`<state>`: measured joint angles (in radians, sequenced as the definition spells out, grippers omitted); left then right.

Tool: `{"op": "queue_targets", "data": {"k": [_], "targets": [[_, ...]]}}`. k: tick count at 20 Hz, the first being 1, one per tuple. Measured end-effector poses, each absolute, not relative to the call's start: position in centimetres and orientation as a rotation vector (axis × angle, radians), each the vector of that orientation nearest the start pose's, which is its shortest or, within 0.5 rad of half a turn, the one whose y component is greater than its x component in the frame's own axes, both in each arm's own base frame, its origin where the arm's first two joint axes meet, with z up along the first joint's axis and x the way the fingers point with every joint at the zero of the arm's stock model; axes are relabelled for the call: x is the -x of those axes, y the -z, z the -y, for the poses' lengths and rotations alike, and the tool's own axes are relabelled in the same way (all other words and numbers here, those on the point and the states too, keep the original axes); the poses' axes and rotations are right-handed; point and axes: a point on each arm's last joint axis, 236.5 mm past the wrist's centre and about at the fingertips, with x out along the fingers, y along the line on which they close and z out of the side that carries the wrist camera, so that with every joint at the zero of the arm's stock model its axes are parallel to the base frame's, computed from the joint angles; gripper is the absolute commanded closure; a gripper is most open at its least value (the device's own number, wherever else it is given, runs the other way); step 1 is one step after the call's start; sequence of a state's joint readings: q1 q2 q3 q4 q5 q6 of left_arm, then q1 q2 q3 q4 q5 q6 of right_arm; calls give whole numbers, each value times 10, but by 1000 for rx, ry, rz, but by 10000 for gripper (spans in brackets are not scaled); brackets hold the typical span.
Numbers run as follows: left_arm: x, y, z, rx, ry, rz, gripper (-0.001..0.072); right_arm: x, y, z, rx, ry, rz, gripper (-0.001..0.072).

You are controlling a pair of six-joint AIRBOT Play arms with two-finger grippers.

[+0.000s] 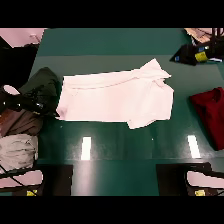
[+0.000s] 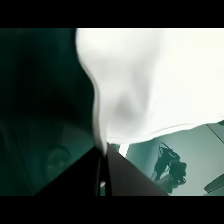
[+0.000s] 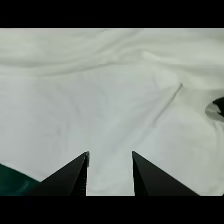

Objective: Fold the shirts.

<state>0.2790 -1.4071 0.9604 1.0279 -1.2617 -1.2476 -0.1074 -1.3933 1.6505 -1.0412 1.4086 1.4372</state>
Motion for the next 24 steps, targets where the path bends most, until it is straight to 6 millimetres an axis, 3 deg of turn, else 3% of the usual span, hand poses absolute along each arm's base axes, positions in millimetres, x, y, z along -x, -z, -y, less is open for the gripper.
{"op": "queue_targets", "data": {"k": [3,7,8,10,12,17,20,24], "targets": [[-334,41,28,494,303,-1427,683,-398,-109,-48,-391,-328,-1200,400],[-341,14,27,459,310,-1345,683,-346,-32,-12,-559,-183,-1328,370],[-342,12,27,455,311,-1337,683,-333,-14,-7,-598,-156,-1354,325],[-342,7,27,452,313,-1325,683,-309,20,-3,-659,-124,-1415,325],[-342,5,28,451,315,-1320,683,-298,43,-8,-715,-129,-1442,325],[-338,3,30,453,327,-1332,683,-292,73,-19,-825,-138,-1460,329],[-337,3,31,456,331,-1336,683,-292,77,-22,-856,-144,-1459,394],[-337,1,34,467,337,-1334,683,-293,80,-23,-866,-143,-1456,418]]}}
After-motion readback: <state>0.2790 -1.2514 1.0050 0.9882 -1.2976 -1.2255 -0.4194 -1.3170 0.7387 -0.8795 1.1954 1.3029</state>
